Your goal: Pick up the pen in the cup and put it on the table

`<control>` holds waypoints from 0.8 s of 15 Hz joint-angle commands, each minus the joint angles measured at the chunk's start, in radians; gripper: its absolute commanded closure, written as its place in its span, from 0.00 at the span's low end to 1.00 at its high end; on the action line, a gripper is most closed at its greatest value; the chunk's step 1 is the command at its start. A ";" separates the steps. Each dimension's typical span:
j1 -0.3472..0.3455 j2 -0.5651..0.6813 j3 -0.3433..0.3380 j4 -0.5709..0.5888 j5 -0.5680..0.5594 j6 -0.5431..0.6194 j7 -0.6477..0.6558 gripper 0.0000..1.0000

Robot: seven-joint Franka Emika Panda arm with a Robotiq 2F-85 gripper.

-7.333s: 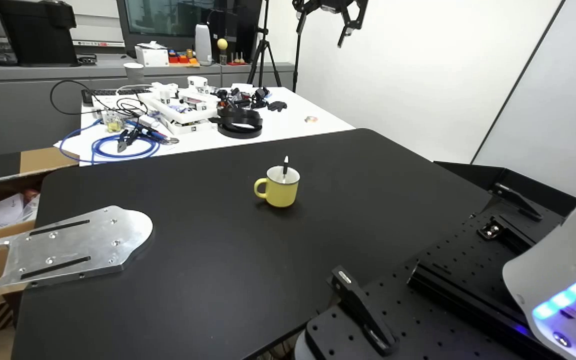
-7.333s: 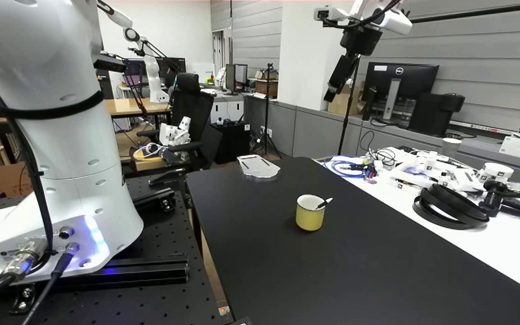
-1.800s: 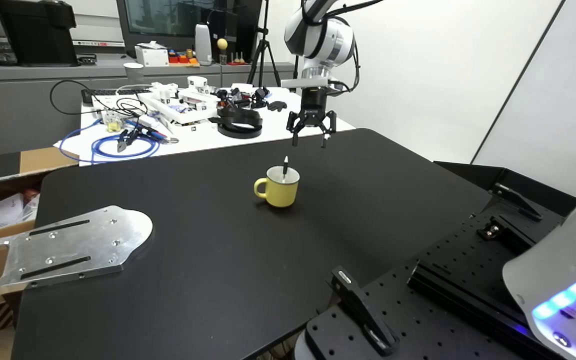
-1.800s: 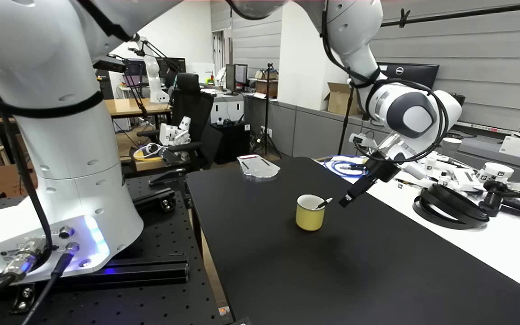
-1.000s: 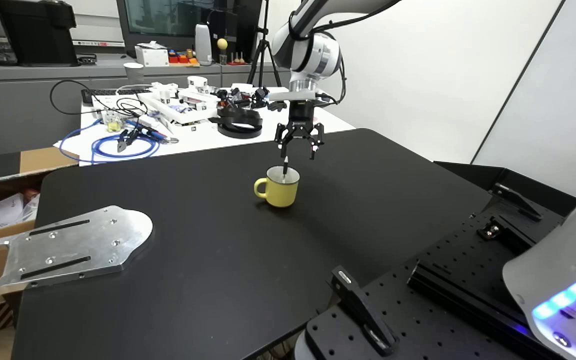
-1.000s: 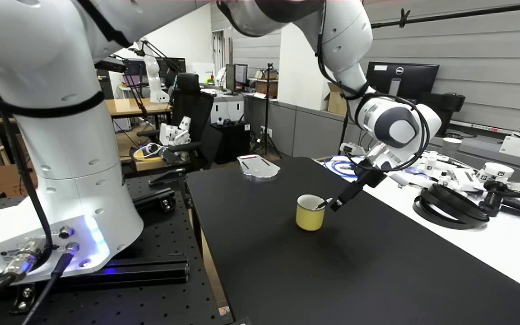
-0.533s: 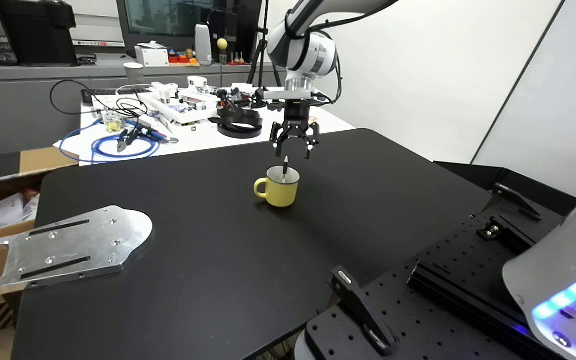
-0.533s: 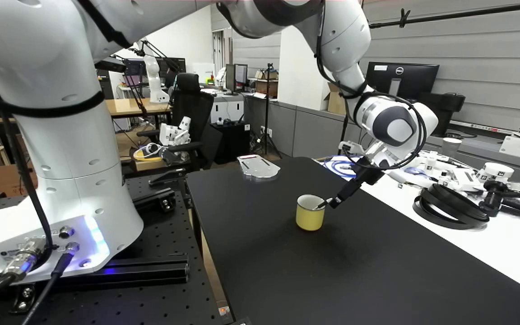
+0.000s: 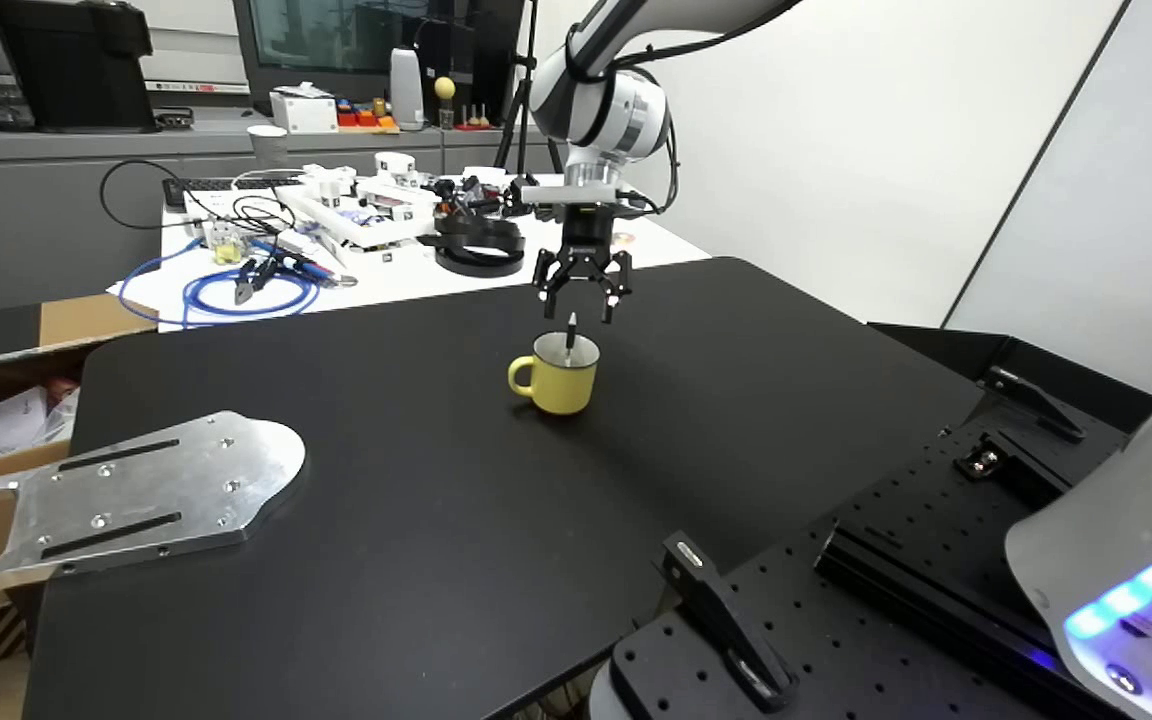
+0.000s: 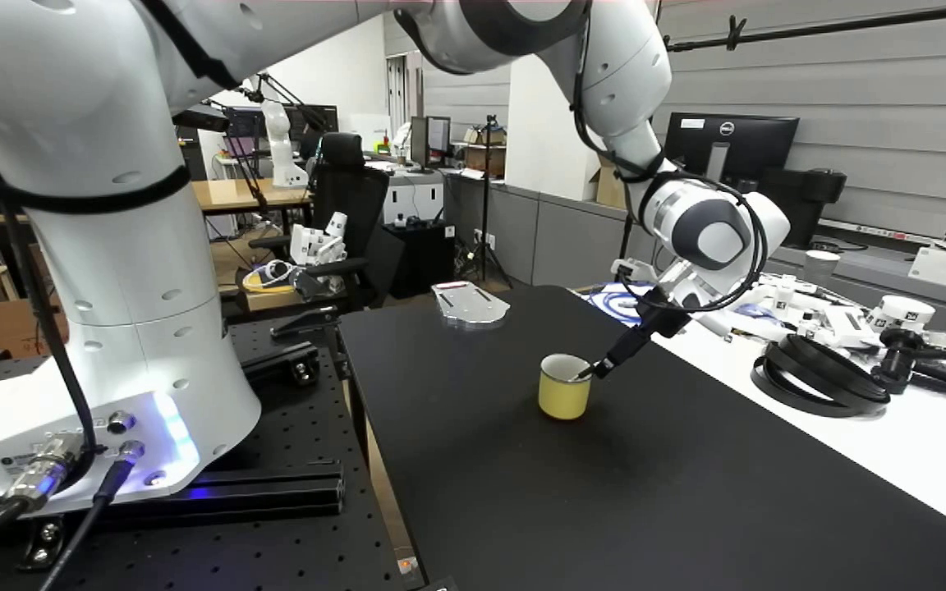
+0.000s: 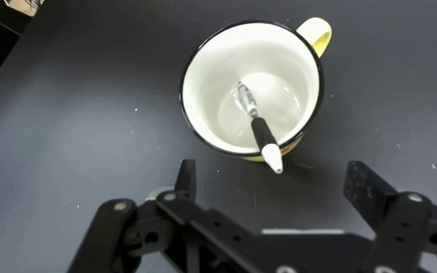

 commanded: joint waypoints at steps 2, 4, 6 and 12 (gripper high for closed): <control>-0.008 0.031 0.008 0.056 0.010 -0.027 0.037 0.00; -0.009 0.031 0.009 0.058 0.011 -0.026 0.037 0.00; -0.011 0.028 0.013 0.058 0.016 -0.029 0.037 0.00; -0.012 0.027 0.018 0.060 0.031 -0.030 0.040 0.00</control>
